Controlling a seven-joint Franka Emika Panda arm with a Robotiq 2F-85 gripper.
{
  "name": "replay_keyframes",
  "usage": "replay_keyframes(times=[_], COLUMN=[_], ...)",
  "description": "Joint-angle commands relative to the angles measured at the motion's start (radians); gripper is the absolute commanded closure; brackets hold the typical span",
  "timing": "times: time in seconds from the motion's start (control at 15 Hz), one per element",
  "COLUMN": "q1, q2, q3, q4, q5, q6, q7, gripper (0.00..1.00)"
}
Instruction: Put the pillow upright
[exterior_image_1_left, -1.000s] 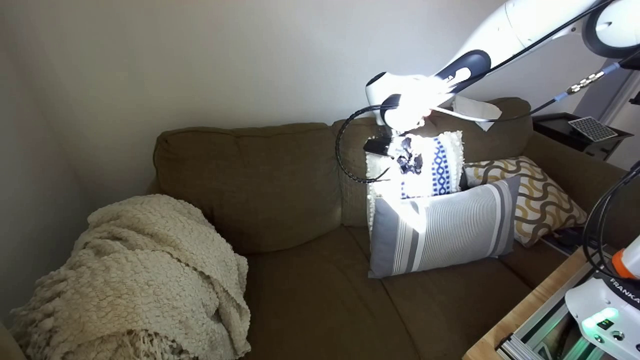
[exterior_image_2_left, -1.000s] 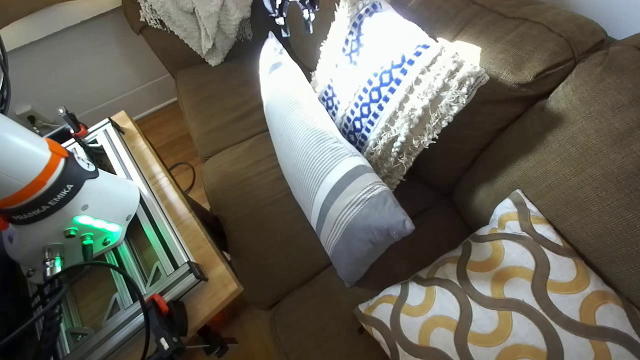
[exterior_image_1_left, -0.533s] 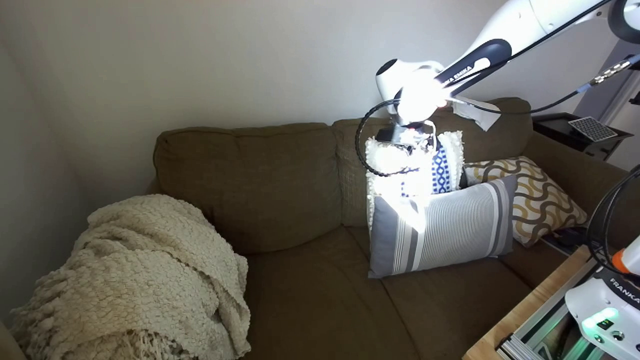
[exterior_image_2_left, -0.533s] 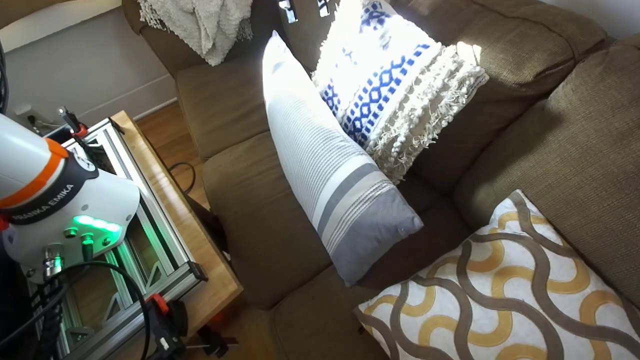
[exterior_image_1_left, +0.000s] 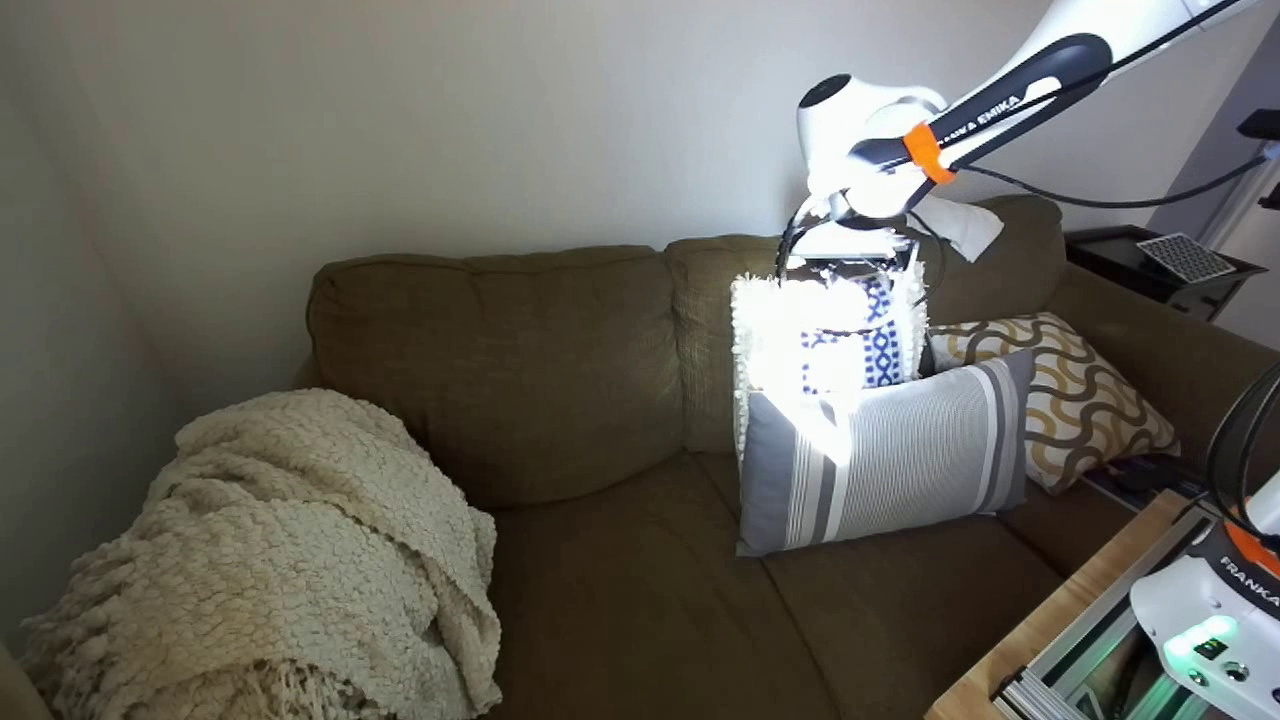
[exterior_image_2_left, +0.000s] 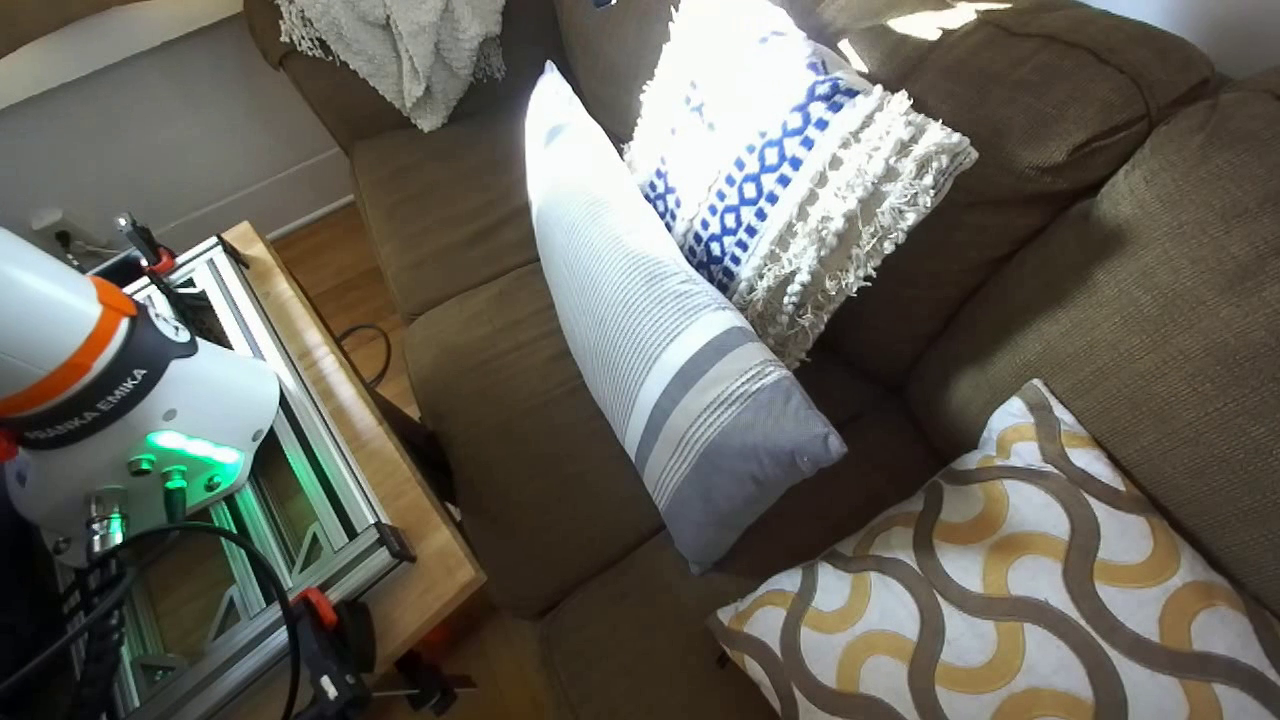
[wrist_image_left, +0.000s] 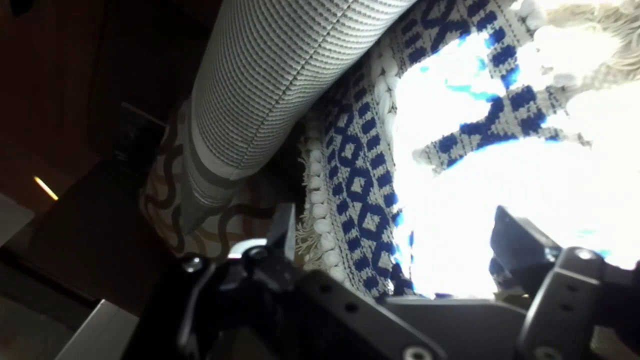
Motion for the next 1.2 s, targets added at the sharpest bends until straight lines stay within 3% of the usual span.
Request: replay_keyframes(times=[0.0, 0.8, 0.87, 1.13], q1=[-0.047, -0.142, -0.136, -0.148], q2=[-0.112, -0.293, -0.244, -0.267], q3=[0.021, 0.021, 0.033, 0.034], q4=[-0.119, -0.227, -0.174, -0.185], q5=[-0.016, 0.114, 0.08, 0.098], q6=[0.117, 0.191, 0.154, 0.156], q7=[-0.132, -0.445, -0.395, -0.425], gripper=[0.0, 0.0, 0.0, 0.0])
